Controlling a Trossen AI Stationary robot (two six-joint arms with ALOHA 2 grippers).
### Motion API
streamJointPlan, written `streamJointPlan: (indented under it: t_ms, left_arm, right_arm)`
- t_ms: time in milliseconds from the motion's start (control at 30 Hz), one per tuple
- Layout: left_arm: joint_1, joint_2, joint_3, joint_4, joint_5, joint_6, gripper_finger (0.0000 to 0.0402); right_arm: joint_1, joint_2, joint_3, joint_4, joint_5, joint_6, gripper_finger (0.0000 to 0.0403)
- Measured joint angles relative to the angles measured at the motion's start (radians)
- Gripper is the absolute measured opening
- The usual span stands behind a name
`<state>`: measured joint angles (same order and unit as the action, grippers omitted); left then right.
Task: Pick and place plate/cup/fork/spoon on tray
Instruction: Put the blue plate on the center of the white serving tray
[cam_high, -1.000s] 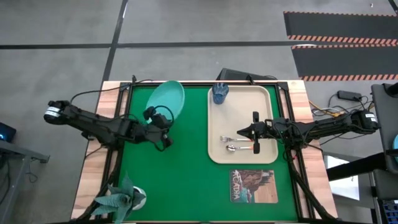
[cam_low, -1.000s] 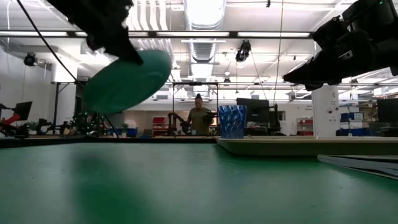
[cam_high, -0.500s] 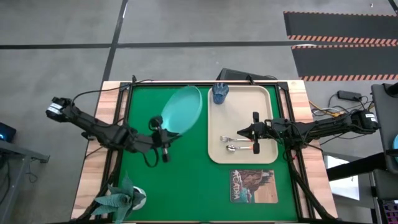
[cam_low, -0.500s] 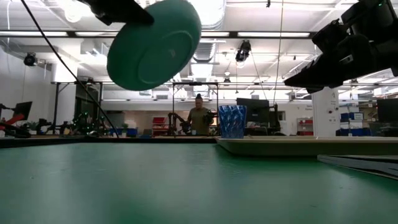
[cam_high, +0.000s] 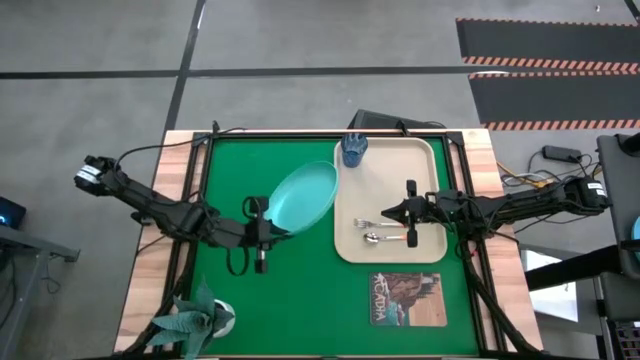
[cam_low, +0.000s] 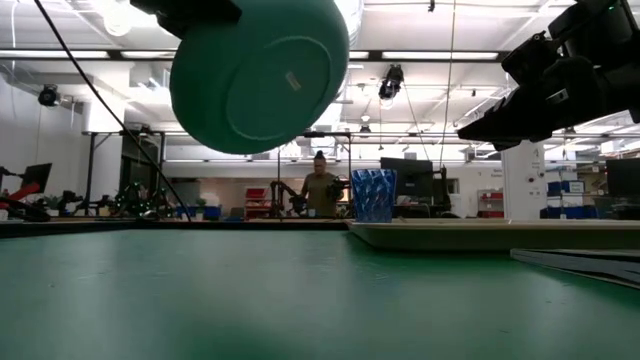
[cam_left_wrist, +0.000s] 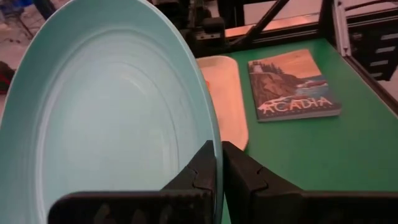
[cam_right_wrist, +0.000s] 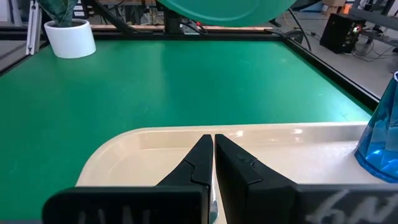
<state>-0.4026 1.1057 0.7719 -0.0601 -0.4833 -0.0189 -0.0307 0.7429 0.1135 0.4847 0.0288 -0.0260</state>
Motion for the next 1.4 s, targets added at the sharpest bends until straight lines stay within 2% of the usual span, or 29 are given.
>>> streamJointPlan:
  t_ms: [500,667,867,1133,1400]
  left_arm:
    - [0.001,0.020,0.000,0.029,0.013,0.000,0.0000]
    - [0.001,0.020,0.000,0.036,0.017,-0.002,0.0000]
    - [0.000,0.035,0.000,0.101,0.104,0.000,0.0000]
    - [0.002,0.113,0.029,0.103,0.145,0.010,0.0000]
    - [0.002,0.153,0.057,0.093,0.224,0.023,0.0000]
  right_arm:
    - [0.000,0.000,0.000,0.002,0.000,0.007,0.0014]
    - [0.000,0.000,0.001,0.015,-0.001,0.007,0.0047]
    - [0.000,0.000,0.057,0.005,-0.015,-0.001,0.0098]
    - [0.012,0.000,0.217,-0.199,-0.056,-0.043,0.0150]
    - [0.030,0.000,0.420,-0.499,-0.059,-0.091,0.0169]
